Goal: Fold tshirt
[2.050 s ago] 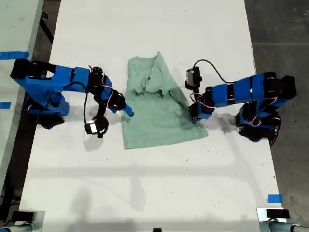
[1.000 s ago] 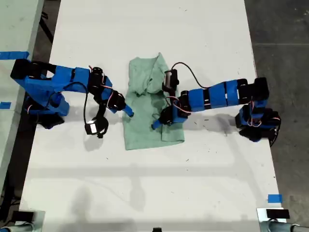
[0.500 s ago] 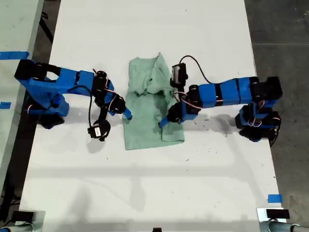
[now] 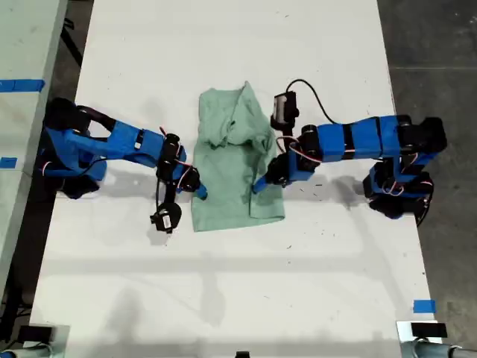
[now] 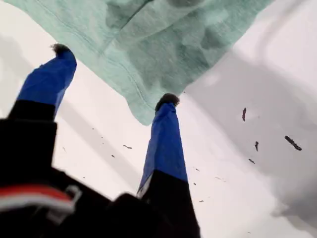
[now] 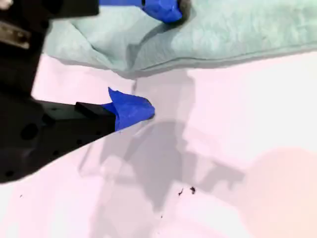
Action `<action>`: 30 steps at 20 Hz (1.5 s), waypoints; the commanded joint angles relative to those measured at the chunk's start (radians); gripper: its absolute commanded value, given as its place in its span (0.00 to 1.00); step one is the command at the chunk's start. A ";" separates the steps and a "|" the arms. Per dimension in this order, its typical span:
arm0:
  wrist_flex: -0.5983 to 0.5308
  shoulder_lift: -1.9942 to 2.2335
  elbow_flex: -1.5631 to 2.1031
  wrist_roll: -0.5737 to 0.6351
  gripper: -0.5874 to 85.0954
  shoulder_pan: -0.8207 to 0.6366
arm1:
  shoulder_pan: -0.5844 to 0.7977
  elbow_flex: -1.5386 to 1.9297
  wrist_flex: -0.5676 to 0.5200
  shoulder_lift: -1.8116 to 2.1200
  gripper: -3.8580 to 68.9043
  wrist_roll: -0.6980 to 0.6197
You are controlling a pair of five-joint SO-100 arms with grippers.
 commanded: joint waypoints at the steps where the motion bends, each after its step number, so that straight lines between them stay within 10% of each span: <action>1: -0.072 -0.021 -0.046 -0.018 0.27 0.018 | 0.009 0.000 0.008 0.080 0.47 -0.015; 8: -0.173 -0.037 0.035 -0.098 0.01 0.009 | -0.003 0.120 -0.049 0.152 0.47 0.003; 14: -0.072 0.031 0.029 -0.129 0.01 0.009 | -0.006 0.193 -0.071 0.206 0.46 0.031; 24: 0.443 -0.351 -0.882 0.009 0.01 -0.006 | -0.015 0.238 -0.097 0.236 0.46 0.049; 30: 0.345 -0.437 -0.951 0.058 0.01 -0.038 | -0.021 0.245 -0.118 0.236 0.45 0.054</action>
